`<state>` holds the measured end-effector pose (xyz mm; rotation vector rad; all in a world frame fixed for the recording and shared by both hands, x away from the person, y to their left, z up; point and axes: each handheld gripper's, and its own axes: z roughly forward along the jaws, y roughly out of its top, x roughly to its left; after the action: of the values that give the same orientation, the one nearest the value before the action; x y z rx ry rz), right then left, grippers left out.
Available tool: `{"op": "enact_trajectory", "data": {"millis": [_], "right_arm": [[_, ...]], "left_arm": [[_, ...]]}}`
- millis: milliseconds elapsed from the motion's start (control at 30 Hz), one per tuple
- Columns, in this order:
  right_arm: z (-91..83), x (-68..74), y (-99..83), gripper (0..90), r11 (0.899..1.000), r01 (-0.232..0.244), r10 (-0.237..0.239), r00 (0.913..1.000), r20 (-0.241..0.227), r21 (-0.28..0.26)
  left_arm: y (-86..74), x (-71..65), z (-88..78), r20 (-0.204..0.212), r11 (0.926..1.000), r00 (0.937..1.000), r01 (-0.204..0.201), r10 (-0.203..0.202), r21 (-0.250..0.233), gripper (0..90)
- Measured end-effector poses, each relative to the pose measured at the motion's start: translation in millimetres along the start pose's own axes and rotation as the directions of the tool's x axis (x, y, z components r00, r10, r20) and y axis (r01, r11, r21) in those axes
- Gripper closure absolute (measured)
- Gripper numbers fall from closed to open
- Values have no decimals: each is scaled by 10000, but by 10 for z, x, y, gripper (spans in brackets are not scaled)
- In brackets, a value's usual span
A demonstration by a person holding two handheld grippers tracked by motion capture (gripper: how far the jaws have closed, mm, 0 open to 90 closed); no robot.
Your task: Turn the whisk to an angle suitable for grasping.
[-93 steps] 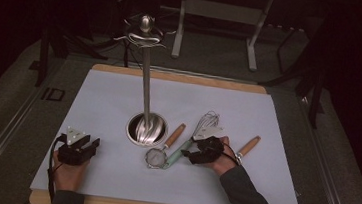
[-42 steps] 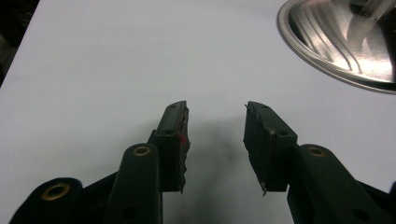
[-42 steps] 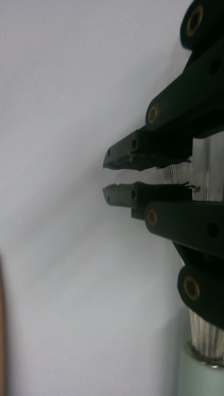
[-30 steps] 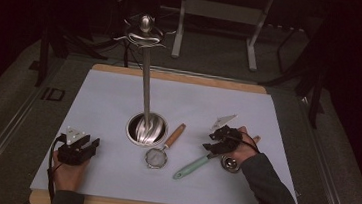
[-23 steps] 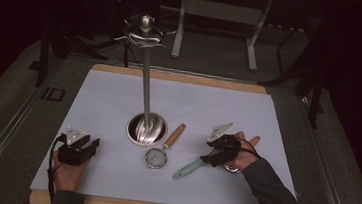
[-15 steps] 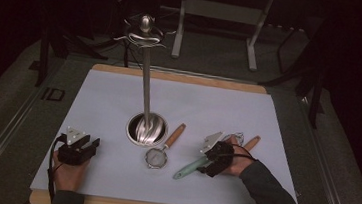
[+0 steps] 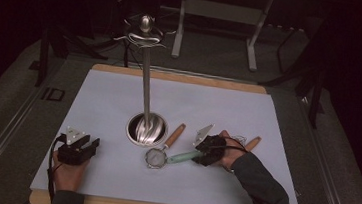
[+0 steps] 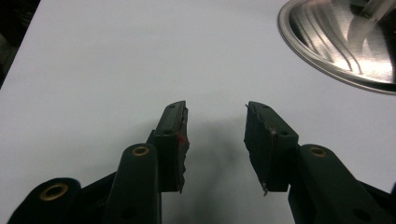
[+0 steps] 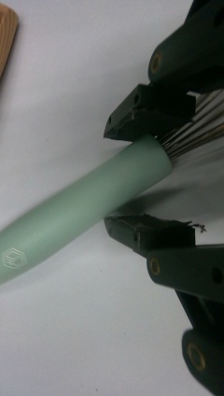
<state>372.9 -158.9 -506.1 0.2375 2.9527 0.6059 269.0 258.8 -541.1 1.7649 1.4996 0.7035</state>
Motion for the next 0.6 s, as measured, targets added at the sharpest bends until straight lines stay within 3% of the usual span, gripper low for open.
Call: {"op": "enact_trajectory", "data": {"millis": [133, 267, 433, 600], "right_arm": [[0, -18, 68, 608, 9979, 426, -422, 9991, -99, 491], [-8, -39, 92, 632, 9943, 676, -668, 9977, -130, 823], [-36, -34, 75, 651, 9897, 915, -917, 9958, -29, 1101], [-117, -39, 29, 667, 9901, 945, -964, 9952, 142, 1035]], "left_arm": [[0, 2, -3, -1, 10000, 10000, 5, -5, 0, 589], [0, 3, -2, 10, 10000, 10000, 20, -20, 3, 588], [0, 2, -2, 4, 10000, 10000, 15, -15, 6, 587], [0, -1, 0, -18, 10000, 10000, -1, 1, -5, 586]]}}
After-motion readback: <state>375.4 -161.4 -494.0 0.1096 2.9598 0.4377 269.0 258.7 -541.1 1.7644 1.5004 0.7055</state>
